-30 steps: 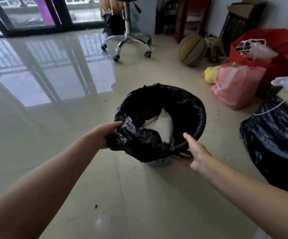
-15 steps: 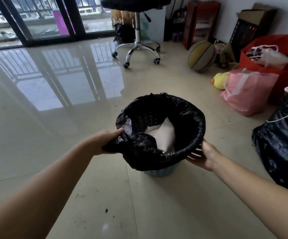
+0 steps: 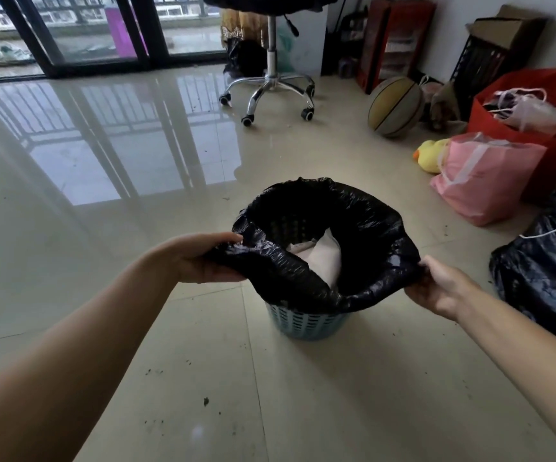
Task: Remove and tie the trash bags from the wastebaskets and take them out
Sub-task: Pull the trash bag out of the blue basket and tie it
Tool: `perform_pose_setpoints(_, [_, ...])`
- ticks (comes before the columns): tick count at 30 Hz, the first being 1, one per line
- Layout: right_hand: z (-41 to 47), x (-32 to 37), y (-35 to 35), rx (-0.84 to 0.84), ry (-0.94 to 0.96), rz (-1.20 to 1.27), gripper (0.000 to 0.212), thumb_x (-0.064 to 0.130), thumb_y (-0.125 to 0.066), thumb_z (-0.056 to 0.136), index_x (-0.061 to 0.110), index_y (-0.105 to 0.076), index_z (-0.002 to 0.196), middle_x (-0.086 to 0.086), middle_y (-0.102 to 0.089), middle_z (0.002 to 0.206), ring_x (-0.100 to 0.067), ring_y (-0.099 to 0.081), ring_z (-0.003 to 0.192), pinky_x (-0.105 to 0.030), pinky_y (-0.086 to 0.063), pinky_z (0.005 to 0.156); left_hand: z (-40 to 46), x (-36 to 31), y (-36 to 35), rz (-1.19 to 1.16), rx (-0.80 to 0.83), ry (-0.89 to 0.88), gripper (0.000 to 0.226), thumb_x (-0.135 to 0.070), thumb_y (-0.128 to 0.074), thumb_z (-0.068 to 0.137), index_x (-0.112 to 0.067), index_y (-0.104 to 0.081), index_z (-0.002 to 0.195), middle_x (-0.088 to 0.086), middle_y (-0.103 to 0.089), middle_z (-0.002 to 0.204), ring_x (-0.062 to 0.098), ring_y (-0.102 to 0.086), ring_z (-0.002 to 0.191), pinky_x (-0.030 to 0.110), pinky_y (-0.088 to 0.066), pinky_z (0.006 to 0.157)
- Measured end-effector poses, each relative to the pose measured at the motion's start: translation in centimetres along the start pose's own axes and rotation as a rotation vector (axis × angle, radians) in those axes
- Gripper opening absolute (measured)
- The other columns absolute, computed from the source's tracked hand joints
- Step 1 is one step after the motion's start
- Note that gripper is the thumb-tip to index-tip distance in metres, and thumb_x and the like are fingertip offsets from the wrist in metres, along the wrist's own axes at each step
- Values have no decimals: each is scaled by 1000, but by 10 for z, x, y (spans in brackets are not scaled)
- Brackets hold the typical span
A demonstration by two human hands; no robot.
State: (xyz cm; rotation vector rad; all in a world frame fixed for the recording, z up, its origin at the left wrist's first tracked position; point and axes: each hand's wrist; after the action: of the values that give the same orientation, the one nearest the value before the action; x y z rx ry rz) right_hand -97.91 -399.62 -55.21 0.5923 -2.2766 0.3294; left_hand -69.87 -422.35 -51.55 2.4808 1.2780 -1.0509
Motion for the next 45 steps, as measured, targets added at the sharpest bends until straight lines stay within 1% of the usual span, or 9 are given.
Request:
perform_pose_setpoints(6, [-23,23,-14,187,81,201,27,21,-44,97,14,-56,74,0,-64,49,-8,-59,37,-16,-46,34,-1,-7,-32,-249,71,-75,41,-13,-42,96,-5,-63,62,5,-66,51,13,-65,42,22,-53,40])
perform_pose_setpoints(12, [-33,35,-35,119,496,35,31,2,-37,92,22,-58,80,0,-51,66,-8,-48,44,-14,-38,32,-2,-27,-15,-484,-163,-302,30,-17,-41,96,-11,-50,68,-1,-58,39,9,-58,34,16,-48,36])
perform_pose_setpoints(19, [-31,27,-63,169,810,-327,30,21,-47,90,27,-66,112,-14,-66,109,-20,-55,98,-49,-50,90,-21,-30,-43,-90,-187,-581,15,-7,-45,92,-9,-60,89,5,-63,64,11,-61,50,18,-47,43])
perform_pose_setpoints(25, [-60,4,-94,626,680,-767,95,67,-61,71,21,-24,146,10,-38,142,-9,-39,133,-36,-34,113,-18,-7,-126,-30,76,-351,24,-7,-37,97,-10,-60,95,7,-63,78,15,-61,65,19,-53,48])
perform_pose_setpoints(29, [-55,4,-94,543,790,-990,63,26,-67,84,21,-36,139,9,-51,123,-5,-49,115,-17,-40,94,-16,-15,-105,66,249,-236,30,-27,-39,99,-8,-62,102,9,-70,90,18,-68,82,30,-56,73])
perform_pose_setpoints(33, [-44,2,-89,445,853,-967,29,6,-52,88,19,-63,113,5,-67,98,-14,-63,98,-20,-49,82,-7,-23,-85,667,-82,-500,44,-1,-40,92,-17,-51,131,8,-63,113,18,-62,98,29,-52,86])
perform_pose_setpoints(37, [-50,20,-79,567,698,-746,25,2,-48,93,12,-70,91,-13,-72,89,-24,-69,86,-45,-53,87,23,-12,-60,1442,-439,-676,73,-17,-54,85,-31,-20,148,8,-30,141,29,-31,130,39,-34,108])
perform_pose_setpoints(41, [-51,31,-65,612,625,-828,25,6,-46,94,13,-70,88,-28,-68,89,-38,-65,80,-53,-51,85,37,-8,-53,1308,-650,-837,33,-12,-53,85,-17,-59,118,9,-46,127,32,-45,117,39,-43,92])
perform_pose_setpoints(45, [-30,33,-60,302,639,-710,21,17,-50,86,15,-55,65,-17,-55,69,-29,-54,66,-38,-41,65,31,-23,-57,1025,-659,-854,32,2,-48,81,-7,-62,108,11,-53,114,30,-54,100,32,-43,78])
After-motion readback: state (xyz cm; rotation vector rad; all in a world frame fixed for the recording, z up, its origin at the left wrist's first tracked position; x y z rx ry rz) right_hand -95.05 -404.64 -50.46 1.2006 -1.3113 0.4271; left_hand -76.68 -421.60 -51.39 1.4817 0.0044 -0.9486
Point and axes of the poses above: each hand's wrist, its own z-axis towards the middle knuckle, its own y-axis out of the back of the hand, x = y × z
